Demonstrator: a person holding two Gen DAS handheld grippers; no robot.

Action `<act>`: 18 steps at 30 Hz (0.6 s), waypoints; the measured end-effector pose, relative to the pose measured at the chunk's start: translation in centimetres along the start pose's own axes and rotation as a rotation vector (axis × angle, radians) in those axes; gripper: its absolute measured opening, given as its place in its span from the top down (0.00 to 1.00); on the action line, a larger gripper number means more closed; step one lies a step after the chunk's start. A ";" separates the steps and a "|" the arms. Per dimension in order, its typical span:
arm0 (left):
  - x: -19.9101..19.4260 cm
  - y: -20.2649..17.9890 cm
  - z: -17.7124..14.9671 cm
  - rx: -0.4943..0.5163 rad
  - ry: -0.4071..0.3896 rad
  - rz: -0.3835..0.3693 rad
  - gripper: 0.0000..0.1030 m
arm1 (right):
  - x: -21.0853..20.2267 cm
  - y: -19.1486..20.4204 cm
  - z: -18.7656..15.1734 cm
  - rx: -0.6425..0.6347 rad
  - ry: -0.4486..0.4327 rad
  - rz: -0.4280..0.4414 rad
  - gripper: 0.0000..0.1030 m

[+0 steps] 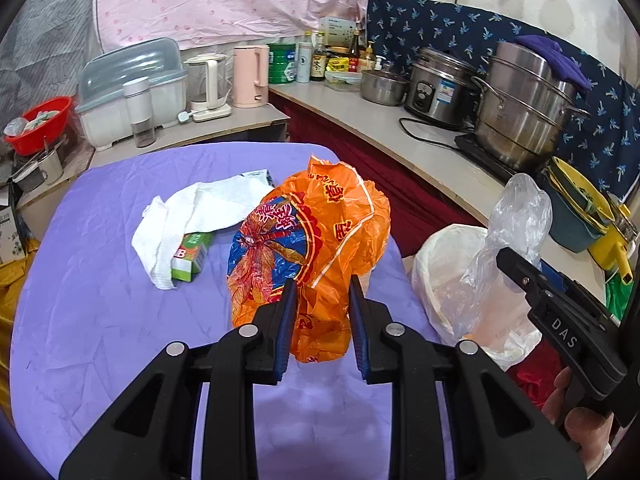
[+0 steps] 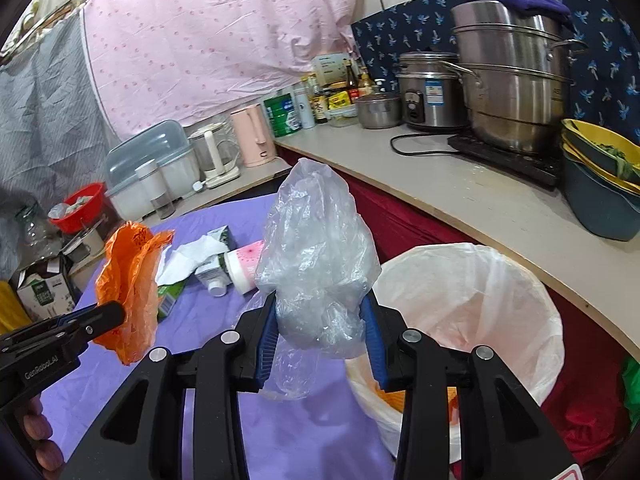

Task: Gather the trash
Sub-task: 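Grasp the orange printed bag with the left tool while the right grasps the clear plastic bag, then carry both bags over the white bin and open both tools to drop them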

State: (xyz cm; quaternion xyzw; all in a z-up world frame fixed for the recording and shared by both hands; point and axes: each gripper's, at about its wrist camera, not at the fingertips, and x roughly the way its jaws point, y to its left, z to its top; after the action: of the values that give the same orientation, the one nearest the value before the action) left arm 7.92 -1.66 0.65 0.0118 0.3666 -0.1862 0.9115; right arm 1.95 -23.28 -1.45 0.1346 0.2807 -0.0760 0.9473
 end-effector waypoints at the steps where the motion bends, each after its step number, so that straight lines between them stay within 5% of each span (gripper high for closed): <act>1: 0.0 -0.5 0.0 0.007 0.001 -0.007 0.76 | -0.1 -0.4 0.0 0.005 -0.002 -0.008 0.65; 18: 1.2 -7.3 -0.1 0.111 0.016 -0.091 0.76 | -0.8 -7.4 -0.9 0.101 -0.002 -0.118 0.65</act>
State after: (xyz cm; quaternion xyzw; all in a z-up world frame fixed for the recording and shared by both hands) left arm 6.14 -8.82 0.63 0.0471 0.3632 -0.2476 0.8970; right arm -0.79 -30.00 -3.30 0.1655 0.2830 -0.1459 0.9334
